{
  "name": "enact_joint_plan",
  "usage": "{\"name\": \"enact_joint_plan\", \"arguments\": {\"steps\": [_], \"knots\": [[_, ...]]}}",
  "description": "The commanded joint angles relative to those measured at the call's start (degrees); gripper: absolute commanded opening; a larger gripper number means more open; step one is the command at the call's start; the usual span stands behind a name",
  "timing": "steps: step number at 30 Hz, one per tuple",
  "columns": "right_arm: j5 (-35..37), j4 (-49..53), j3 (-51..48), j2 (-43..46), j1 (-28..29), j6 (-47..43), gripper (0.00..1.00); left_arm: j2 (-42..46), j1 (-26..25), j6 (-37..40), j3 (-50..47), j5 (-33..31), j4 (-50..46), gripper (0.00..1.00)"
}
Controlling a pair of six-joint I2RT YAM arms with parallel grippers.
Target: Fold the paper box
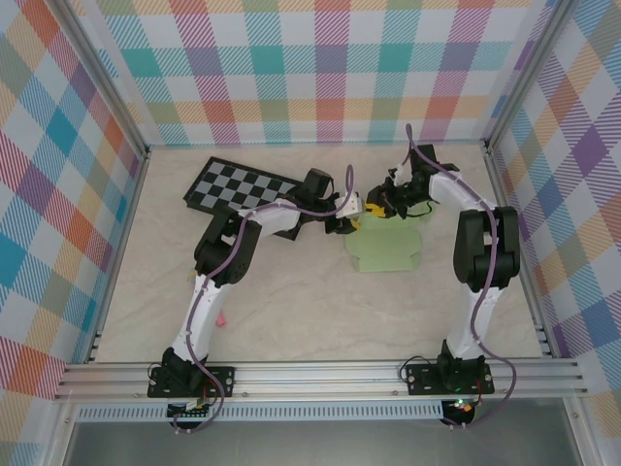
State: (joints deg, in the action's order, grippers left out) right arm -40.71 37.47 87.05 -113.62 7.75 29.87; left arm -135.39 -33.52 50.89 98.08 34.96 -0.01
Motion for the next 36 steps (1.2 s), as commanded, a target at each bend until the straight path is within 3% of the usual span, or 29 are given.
{"name": "enact_joint_plan", "arguments": {"steps": [1,6,9,12,16,20,28,36], "knots": [[0.5,0.8,-0.8,2.5,0.7,3.0,0.28,-1.2,-0.3,2.4,0.5,-3.0,-3.0,0.33],[4.4,1.0,-2.2,8.8,-2.8,3.3,0.37,-1.4,-0.4,2.6,0.7,-3.6,-3.1,0.33],[11.7,-2.0,-7.1,15.5,-6.7,2.4,0.47,-1.3,-0.3,1.9,0.3,-4.2,-2.1,0.33],[21.6,-5.3,-13.2,22.1,-9.4,-3.4,0.57,-0.4,-0.1,0.1,-0.8,-3.9,-0.8,0.33],[27.9,-9.1,-19.1,26.1,-10.8,-14.6,0.60,2.2,1.3,-5.7,-2.5,-0.1,-0.7,0.33],[28.4,-12.7,-23.6,27.1,-13.3,-14.5,0.61,5.4,2.6,-9.2,-6.1,1.1,1.8,0.33],[19.6,-18.9,-29.1,25.6,-15.3,-9.5,0.52,9.7,4.0,-15.7,-9.9,2.6,4.1,0.34],[21.2,-14.7,-25.8,24.9,-15.7,-17.1,0.60,12.6,4.3,-24.4,-10.4,3.5,4.9,0.35]]}}
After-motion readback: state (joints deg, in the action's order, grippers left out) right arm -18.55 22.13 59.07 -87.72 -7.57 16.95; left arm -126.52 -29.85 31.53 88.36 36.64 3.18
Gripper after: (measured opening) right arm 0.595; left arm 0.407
